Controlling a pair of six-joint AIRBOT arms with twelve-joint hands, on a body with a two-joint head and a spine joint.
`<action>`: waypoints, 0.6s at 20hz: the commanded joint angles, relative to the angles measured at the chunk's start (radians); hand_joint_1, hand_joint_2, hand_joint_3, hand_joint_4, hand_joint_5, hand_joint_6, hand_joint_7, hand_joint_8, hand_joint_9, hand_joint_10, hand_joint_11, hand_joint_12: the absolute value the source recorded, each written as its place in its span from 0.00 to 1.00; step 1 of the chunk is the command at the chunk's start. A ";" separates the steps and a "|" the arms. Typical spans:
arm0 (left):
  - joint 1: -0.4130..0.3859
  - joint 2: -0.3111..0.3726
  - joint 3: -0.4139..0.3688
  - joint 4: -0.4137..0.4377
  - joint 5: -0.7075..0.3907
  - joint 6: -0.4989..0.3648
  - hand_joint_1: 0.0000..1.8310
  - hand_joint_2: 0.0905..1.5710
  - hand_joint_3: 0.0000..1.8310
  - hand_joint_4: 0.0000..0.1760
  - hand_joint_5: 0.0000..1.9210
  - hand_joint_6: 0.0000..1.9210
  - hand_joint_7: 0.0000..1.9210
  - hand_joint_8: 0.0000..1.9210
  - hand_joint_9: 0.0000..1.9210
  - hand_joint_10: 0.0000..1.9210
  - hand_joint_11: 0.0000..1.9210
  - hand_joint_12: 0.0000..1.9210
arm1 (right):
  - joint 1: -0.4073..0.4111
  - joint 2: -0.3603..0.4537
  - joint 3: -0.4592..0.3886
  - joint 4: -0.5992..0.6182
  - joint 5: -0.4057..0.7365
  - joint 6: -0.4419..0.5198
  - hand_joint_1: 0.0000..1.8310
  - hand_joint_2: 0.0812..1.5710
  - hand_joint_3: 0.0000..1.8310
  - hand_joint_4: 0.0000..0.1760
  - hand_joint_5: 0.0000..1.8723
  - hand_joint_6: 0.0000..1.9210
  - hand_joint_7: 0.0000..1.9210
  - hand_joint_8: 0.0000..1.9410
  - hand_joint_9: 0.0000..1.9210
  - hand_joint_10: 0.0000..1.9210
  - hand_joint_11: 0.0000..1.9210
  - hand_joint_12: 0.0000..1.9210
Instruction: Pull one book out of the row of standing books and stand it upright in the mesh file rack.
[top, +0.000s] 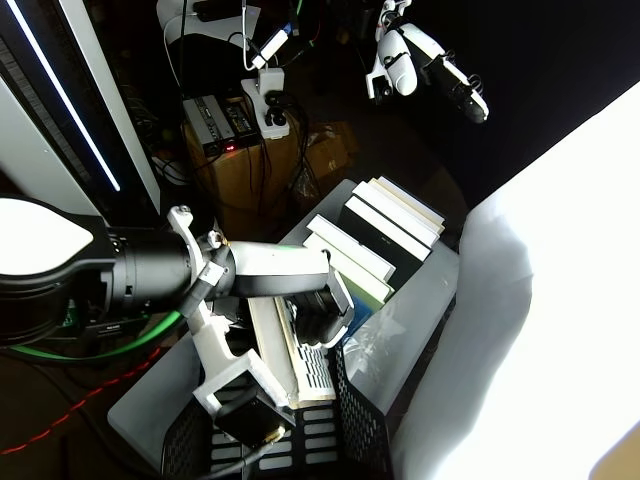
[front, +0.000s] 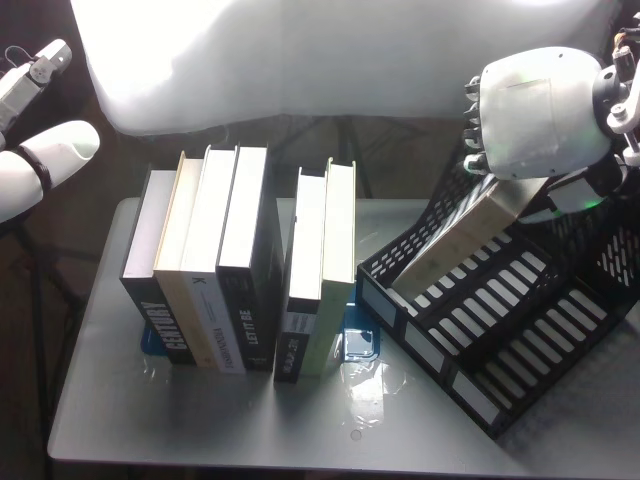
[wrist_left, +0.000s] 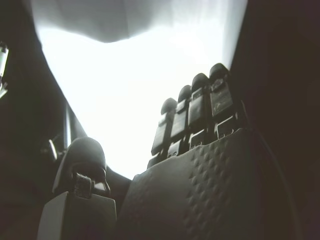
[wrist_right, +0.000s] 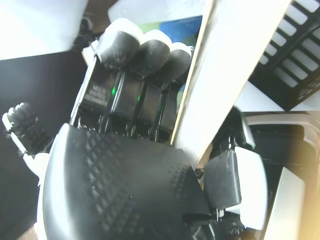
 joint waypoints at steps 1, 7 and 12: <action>0.000 0.003 0.005 -0.010 -0.125 -0.006 0.09 0.82 0.00 0.30 0.01 0.00 0.00 0.00 0.00 0.00 0.00 0.00 | 0.008 0.004 0.009 0.029 -0.030 -0.010 0.54 0.81 0.00 0.00 0.41 0.66 0.55 0.82 0.61 0.86 0.62 0.94; 0.001 0.001 0.006 -0.010 -0.123 -0.006 0.09 0.81 0.00 0.26 0.01 0.00 0.00 0.00 0.00 0.00 0.00 0.00 | 0.033 -0.010 0.037 -0.152 -0.037 -0.010 0.30 0.93 0.04 0.00 0.32 0.68 0.48 0.73 0.54 0.82 0.57 0.95; 0.001 -0.001 0.008 -0.010 -0.122 -0.006 0.11 0.82 0.00 0.26 0.01 0.00 0.00 0.00 0.00 0.00 0.00 0.00 | 0.046 -0.040 0.068 -0.285 -0.023 -0.010 0.55 0.82 0.00 0.00 0.36 0.75 0.52 0.79 0.56 0.87 0.59 0.99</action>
